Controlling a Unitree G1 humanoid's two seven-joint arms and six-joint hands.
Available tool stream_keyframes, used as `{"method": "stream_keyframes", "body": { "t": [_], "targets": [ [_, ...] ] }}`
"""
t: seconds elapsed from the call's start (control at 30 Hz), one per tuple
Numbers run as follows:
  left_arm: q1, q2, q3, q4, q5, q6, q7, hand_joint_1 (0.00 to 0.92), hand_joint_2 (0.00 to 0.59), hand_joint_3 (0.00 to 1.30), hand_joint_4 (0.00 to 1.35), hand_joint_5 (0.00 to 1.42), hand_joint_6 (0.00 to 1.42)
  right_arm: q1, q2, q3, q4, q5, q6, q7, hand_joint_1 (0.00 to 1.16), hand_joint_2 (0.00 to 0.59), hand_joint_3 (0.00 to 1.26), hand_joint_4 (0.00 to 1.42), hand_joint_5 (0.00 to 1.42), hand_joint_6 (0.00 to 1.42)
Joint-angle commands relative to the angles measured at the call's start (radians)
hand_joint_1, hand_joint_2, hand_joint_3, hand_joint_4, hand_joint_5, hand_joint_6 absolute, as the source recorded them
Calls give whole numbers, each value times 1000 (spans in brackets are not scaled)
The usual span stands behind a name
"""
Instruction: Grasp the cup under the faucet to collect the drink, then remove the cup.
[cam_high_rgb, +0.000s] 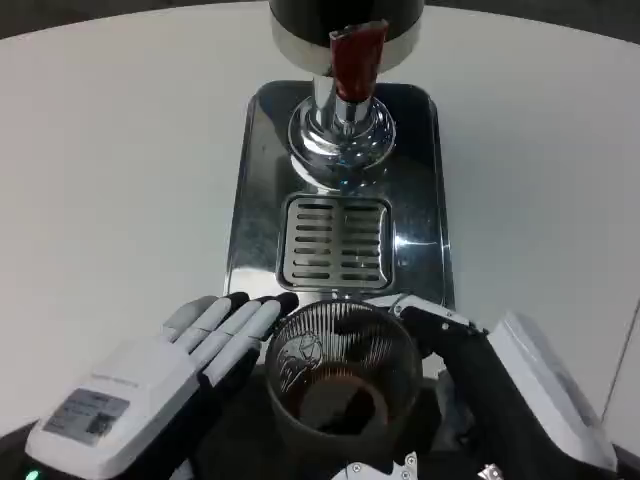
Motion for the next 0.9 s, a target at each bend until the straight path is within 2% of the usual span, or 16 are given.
{"method": "stream_keyframes", "body": {
  "t": [0.03,0.9],
  "targets": [
    [15,-2,2,-4,-8,-1,18,350,123,0,0,0,0,9,7,15,-29,9,-39,4,1014,147,977,1134,1158,1403],
    [30,12,4,3,-25,-6,13,331,124,0,0,0,0,25,2,18,-40,0,-43,6,1014,147,977,1134,1159,1403]
  ]
}}
